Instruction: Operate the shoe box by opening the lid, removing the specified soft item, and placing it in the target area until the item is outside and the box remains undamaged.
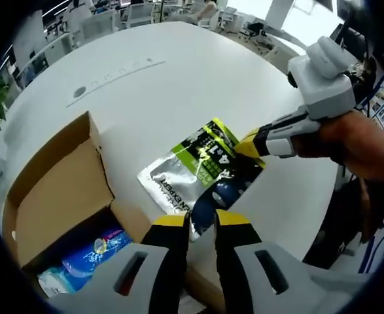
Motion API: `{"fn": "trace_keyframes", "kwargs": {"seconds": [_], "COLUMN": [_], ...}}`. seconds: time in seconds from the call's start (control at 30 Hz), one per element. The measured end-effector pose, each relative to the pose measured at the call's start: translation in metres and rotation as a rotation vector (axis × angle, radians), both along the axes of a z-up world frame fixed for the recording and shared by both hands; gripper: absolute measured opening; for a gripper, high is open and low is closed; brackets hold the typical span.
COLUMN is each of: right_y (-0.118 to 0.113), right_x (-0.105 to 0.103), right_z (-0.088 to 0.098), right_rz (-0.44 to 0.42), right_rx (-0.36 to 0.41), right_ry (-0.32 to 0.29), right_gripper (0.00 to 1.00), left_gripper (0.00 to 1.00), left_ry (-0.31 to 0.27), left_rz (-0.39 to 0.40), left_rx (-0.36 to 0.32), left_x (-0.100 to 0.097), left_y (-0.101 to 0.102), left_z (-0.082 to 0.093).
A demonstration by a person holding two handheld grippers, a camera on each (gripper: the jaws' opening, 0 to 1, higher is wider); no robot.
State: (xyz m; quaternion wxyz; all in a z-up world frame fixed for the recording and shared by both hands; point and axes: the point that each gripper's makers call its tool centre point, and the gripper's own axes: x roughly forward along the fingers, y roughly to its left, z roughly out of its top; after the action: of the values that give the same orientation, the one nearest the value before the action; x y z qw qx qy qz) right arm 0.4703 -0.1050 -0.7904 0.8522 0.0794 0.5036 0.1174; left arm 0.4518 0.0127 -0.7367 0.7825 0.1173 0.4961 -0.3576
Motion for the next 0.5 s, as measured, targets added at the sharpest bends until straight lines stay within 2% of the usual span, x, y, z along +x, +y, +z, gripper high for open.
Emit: {"fn": "trace_keyframes", "kwargs": {"seconds": [0.17,0.27,0.5], "right_y": [0.005,0.007,0.014], "right_x": [0.001,0.001,-0.001], "right_z": [0.001,0.001,0.001], "right_rz": [-0.003,-0.005,-0.005], "right_rx": [0.010,0.011,0.020], "right_ry": [-0.002,-0.002,0.002], "right_gripper": [0.00,0.00,0.00], "left_gripper": [0.17,0.19,0.23], "left_ry": [-0.001,0.011,-0.042], "left_rz": [0.003,-0.001,-0.018], "left_rx": [-0.037,-0.085,-0.162], "left_x": [-0.001,-0.005,-0.005], "left_y": [-0.001,-0.003,0.000], "left_z": [0.006,0.013,0.032]}}
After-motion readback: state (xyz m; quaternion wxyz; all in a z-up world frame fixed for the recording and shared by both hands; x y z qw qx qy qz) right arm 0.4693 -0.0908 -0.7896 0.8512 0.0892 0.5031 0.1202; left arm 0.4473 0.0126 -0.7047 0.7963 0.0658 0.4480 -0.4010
